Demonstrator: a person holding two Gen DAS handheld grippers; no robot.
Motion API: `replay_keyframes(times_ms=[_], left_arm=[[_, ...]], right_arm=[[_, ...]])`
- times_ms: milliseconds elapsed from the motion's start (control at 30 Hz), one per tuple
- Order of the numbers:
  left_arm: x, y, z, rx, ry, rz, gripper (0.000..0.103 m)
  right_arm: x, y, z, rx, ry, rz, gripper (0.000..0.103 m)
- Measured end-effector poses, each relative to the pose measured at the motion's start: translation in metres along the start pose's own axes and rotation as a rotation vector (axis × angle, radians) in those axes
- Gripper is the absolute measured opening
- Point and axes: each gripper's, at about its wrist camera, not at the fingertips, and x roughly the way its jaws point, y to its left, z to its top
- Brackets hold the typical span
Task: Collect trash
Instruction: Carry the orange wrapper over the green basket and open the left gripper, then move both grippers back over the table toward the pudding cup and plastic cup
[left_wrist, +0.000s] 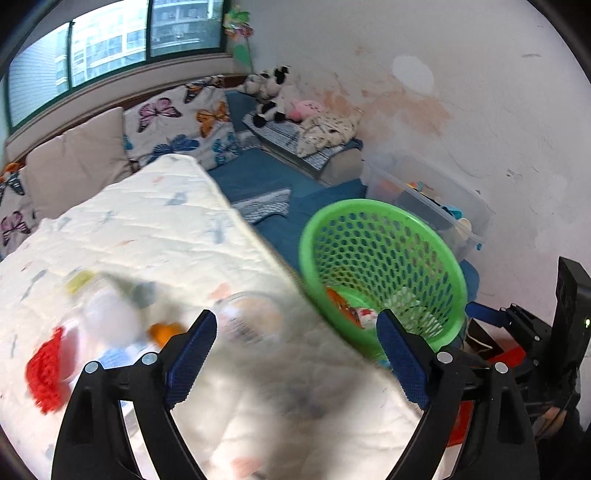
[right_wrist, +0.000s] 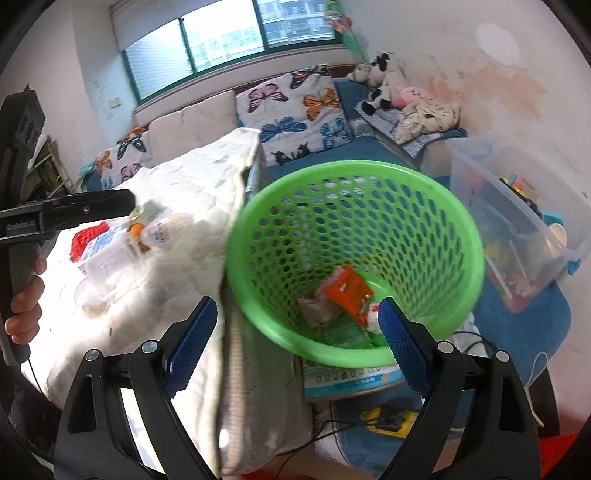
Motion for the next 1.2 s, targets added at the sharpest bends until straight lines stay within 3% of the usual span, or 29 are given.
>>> replay_keyframes(times_ms=[433, 800, 967, 1200], left_arm=[[-0.056, 0.095, -0.042, -0.173, -0.041, 0.146, 0.085], [-0.085, 0.137, -0.082, -0.279, -0.05, 0.209, 0.085], [-0.091, 0.148, -0.096, -0.315, -0.045, 0.22, 0.085], [-0.094, 0.155, -0.111, -0.336, -0.032, 0.222, 0.085]], right_arm=[[0.02, 0.078, 0.01, -0.133, 0.031, 0.141, 0.089], [0.041, 0.142, 0.017, -0.246, 0.059, 0.261, 0.089], [0.052, 0.154, 0.021, -0.255, 0.067, 0.277, 0.089], [0.068, 0.139, 0.035, -0.209, 0.064, 0.23, 0.084]])
